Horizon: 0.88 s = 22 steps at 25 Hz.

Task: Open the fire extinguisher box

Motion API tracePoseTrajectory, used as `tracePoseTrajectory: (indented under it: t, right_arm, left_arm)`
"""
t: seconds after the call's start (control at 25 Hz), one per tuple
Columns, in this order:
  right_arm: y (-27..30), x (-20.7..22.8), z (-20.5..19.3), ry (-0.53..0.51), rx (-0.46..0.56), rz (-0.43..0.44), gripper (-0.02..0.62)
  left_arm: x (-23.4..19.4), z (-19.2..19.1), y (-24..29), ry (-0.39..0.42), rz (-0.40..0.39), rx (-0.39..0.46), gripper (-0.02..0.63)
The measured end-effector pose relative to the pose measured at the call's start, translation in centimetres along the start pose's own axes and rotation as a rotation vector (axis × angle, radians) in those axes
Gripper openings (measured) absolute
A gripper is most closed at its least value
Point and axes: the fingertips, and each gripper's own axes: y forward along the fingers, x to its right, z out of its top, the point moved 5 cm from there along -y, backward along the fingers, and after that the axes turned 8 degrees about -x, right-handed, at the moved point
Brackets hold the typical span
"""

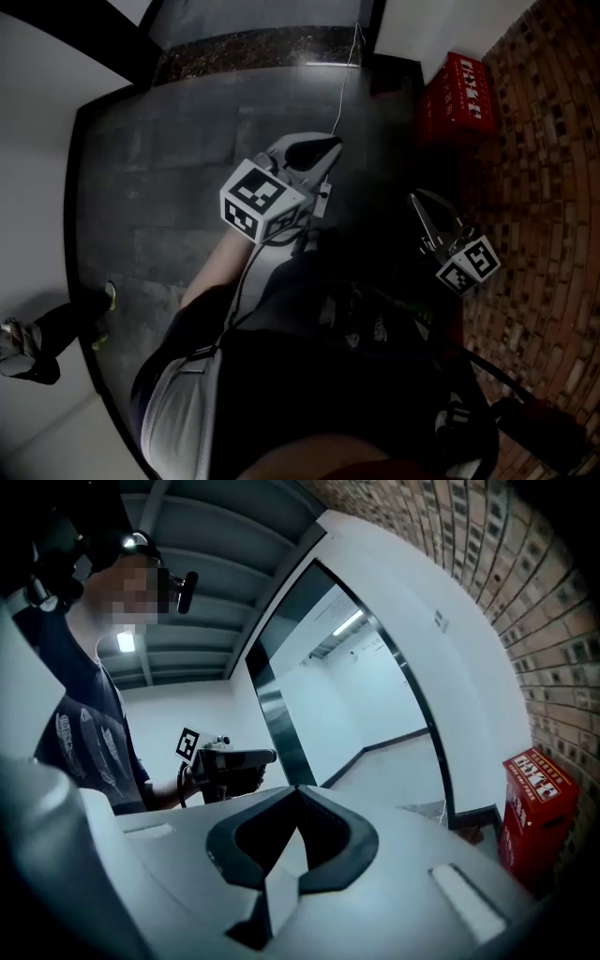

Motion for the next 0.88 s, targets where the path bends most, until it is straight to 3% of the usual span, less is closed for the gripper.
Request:
tracePoseTrajectory:
  t: [0.28, 0.48, 0.72, 0.88]
  right_arm:
    - [4.2, 2.2, 1.8, -0.016, -0.047, 0.042, -0.002]
    - [6.1, 4.3, 3.4, 0.003, -0.025, 0.101, -0.002]
    - [6.7, 9.8, 5.1, -0.01, 0.002, 0.115, -0.002]
    - [5.9, 14.4, 6.5, -0.005, 0.017, 0.126, -0.002]
  left_arm:
    - [-4.2, -0.1, -0.9, -0.043, 0.065, 0.013, 0.005]
    - [-5.9, 0.4, -0.2, -0.059, 0.095, 0.008, 0.005]
    - [-7.5, 3.1, 4.4, -0.041, 0.115, -0.01, 0.005]
    - [-7.8, 6.0, 8.8, -0.038, 0.086, -0.014, 0.005]
